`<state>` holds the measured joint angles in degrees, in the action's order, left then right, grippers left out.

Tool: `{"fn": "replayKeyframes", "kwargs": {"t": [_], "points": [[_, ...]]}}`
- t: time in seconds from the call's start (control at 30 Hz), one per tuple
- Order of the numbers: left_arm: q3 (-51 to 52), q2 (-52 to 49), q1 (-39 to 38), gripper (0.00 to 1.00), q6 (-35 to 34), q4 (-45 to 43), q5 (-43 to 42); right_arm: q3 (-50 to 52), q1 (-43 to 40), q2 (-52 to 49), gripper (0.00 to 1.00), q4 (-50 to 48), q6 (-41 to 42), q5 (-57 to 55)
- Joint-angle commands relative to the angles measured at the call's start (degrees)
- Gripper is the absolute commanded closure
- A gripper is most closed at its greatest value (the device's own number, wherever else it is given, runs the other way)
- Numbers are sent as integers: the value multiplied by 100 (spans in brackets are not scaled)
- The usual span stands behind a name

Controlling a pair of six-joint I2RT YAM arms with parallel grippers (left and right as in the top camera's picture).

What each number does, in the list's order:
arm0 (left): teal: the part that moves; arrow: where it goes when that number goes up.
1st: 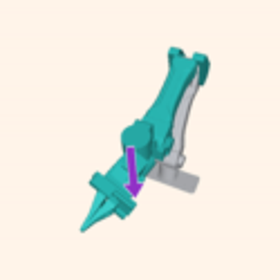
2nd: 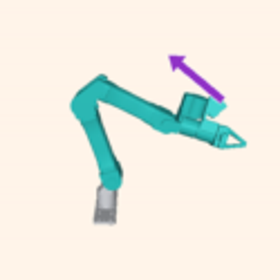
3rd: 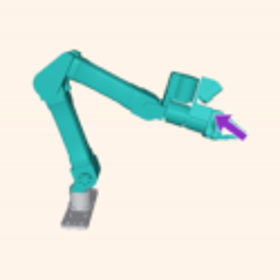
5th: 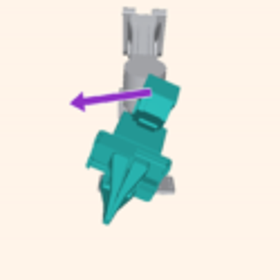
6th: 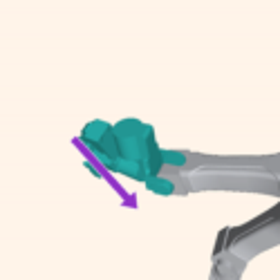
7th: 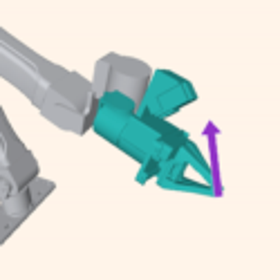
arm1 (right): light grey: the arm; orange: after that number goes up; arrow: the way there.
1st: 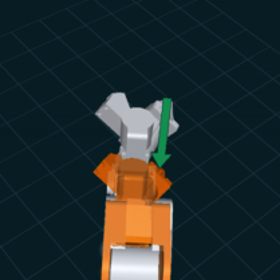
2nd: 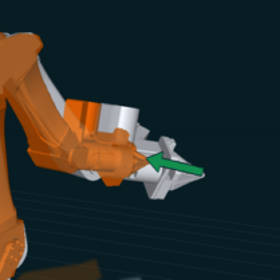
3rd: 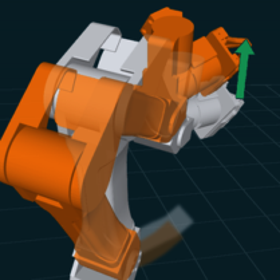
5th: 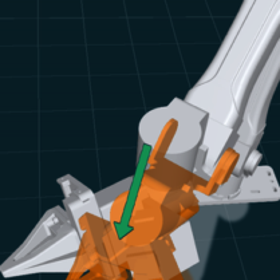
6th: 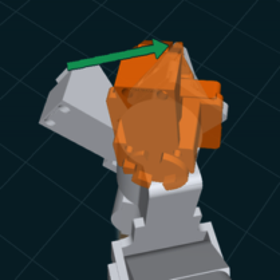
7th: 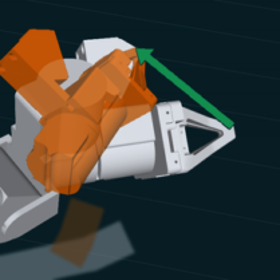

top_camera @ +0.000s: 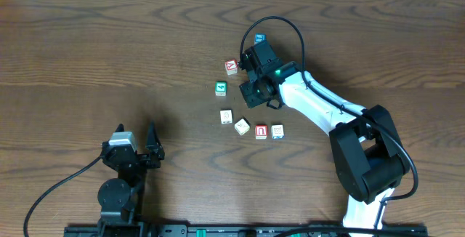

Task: Lift 5 blocks
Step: 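Lower the right gripper and grasp the green '3' block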

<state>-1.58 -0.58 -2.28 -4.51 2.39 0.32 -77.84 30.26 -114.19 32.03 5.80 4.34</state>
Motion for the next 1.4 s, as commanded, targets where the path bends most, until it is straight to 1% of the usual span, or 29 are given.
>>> {"fn": "replayKeyframes", "kwargs": {"t": [0.0, 0.67, 1.37], "points": [[136, 35, 28, 27, -28, 184, 35, -94, -17, -33, 52, -15, -33, -46], [136, 35, 28, 27, -28, 184, 35, -94, -17, -133, 56, -59, -33, -44], [136, 35, 28, 26, -28, 184, 35, -76, -15, -136, 55, -92, -33, -44]]}}
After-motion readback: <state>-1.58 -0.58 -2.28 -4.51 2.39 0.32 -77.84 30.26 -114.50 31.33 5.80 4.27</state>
